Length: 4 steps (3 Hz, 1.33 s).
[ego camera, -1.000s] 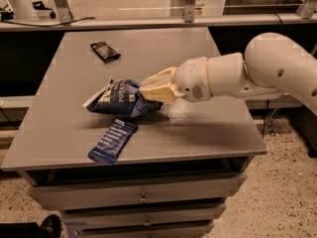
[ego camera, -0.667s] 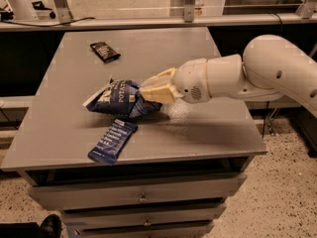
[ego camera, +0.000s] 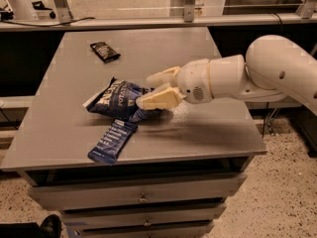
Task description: Move blue chip bag near rxbar blueberry
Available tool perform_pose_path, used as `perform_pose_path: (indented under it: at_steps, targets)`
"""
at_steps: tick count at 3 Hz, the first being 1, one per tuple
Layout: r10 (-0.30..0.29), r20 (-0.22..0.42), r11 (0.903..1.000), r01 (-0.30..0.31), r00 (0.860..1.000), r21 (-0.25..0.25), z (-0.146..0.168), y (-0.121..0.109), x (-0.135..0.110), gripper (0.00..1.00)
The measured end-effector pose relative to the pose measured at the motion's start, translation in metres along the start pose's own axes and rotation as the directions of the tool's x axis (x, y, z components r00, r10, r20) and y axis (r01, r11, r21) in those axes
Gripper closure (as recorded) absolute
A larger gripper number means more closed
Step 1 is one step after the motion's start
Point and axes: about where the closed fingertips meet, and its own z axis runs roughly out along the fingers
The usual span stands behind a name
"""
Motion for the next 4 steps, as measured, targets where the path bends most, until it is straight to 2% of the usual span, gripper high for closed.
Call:
perform_pose_path:
  at_steps: [1, 2, 3, 4]
  targets:
    - [-0.001, 0.001, 1.0000, 0.001, 1.000, 0.002, -0.006, -0.001, -0.004, 0.00]
    - [-0.001, 0.001, 1.0000, 0.001, 1.000, 0.002, -0.007, -0.001, -0.004, 0.00]
    - [-0.048, -0.025, 0.9989, 0.048, 0.999, 0.001, -0.037, -0.020, 0.002, 0.00]
    - [-0.161, -0.109, 0.9865, 0.163, 0.981, 0.008, -0.099, -0.058, 0.015, 0.00]
